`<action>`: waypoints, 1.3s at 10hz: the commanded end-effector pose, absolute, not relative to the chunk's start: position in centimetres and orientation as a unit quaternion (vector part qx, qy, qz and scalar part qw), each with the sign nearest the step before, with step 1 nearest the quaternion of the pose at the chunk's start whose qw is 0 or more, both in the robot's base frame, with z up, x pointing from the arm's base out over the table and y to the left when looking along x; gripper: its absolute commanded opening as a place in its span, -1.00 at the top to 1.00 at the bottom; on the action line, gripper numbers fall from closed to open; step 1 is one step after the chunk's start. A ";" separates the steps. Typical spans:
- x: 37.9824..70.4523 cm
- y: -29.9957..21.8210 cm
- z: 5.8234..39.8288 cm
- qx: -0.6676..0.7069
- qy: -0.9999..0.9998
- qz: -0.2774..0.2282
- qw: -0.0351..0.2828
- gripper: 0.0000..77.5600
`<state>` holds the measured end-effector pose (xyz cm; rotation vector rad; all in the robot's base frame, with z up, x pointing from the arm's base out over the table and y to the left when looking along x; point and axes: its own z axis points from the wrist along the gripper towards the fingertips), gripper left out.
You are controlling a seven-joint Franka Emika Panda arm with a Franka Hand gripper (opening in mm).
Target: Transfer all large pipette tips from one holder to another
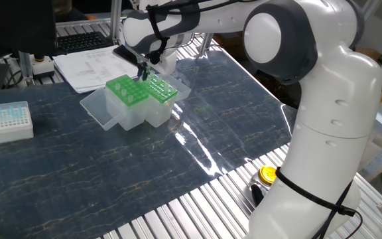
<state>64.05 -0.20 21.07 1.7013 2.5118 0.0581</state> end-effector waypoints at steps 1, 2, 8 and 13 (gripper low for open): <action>64.1 -0.4 20.9 0.562 0.825 0.019 0.054 0.97; 64.1 -0.4 20.9 0.562 0.825 0.019 0.054 0.97; 62.6 -0.9 20.6 0.545 0.836 0.003 0.062 0.97; 62.4 -1.0 21.5 0.545 0.836 0.006 0.061 0.97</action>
